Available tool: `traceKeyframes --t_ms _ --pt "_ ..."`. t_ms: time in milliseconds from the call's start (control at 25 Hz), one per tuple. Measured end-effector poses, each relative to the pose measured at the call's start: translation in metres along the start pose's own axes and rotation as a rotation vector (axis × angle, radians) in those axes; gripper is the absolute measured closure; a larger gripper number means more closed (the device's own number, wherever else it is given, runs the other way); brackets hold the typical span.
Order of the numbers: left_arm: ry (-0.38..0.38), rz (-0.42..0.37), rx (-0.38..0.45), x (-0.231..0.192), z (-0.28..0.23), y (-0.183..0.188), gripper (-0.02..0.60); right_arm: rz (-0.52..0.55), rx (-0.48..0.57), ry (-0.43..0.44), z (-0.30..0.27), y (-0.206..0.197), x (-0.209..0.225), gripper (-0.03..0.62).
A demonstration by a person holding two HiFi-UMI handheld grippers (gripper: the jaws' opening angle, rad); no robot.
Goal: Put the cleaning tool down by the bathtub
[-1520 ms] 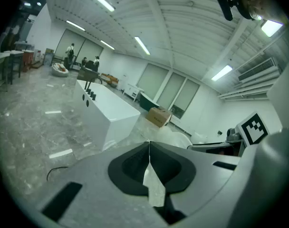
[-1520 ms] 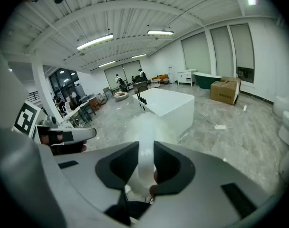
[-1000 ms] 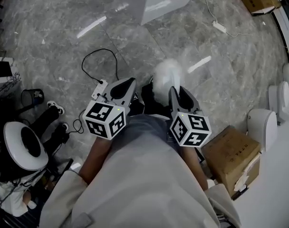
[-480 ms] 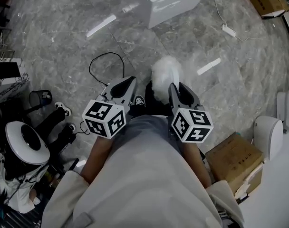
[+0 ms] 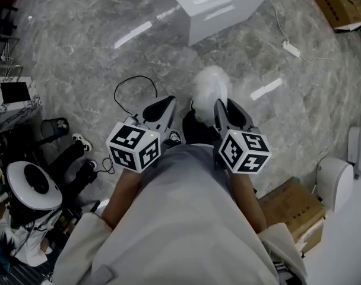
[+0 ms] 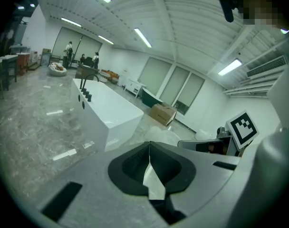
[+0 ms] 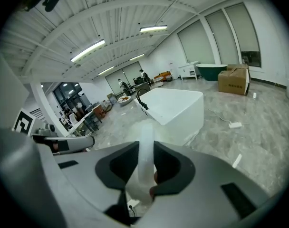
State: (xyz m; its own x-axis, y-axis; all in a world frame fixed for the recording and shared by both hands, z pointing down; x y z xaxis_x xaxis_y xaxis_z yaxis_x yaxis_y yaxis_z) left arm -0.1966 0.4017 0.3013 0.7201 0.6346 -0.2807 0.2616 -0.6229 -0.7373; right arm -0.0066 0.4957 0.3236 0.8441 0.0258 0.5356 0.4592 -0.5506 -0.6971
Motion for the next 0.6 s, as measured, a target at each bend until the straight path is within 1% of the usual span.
traceKeyframes --t_ms 200,440,600 --pt "0.047 -0.052 0.014 0.0 -0.025 0.026 0.572 -0.005 0.018 0.022 -0.018 0.031 0.022 0.505" --pt "0.065 -0.055 0.026 0.008 -0.052 0.046 0.572 -0.011 0.027 0.057 -0.03 0.053 0.05 0.505" --pt "0.104 -0.102 0.028 0.014 -0.067 0.058 0.572 -0.023 0.046 0.097 -0.038 0.069 0.063 0.505"
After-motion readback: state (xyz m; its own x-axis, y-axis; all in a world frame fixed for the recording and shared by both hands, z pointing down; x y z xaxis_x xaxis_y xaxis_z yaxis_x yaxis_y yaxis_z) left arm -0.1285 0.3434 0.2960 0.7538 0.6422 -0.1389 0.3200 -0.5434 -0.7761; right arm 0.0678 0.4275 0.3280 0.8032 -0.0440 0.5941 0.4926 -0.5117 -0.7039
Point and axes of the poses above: the fingertips, and each gripper's own axes: z backward along the fingers, x to its right, y out of its top, the point moved 8 cm from there along z, backward along the fingers, and after that the axes turned 14 degrees about y, right-handed, at the moved point
